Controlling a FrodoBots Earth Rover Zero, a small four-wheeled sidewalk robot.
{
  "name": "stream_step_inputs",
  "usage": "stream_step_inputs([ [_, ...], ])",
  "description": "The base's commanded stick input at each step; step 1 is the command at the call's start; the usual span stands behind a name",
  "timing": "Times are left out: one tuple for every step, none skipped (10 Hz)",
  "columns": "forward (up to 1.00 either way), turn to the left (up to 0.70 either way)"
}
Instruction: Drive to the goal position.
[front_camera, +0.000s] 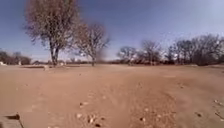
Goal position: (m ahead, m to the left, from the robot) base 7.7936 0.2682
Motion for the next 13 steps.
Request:
stream_step_inputs([
  [1.0,0.0],
  [1.0,0.0],
  [1.0,0.0],
  [1.0,0.0],
  [1.0,0.0],
  [1.0,0.0],
  [1.0,0.0],
  [1.0,0.0],
  [1.0,0.0],
  [1.0,0.0],
  [1.0,0.0],
  [1.0,0.0],
  [1.0,0.0],
])
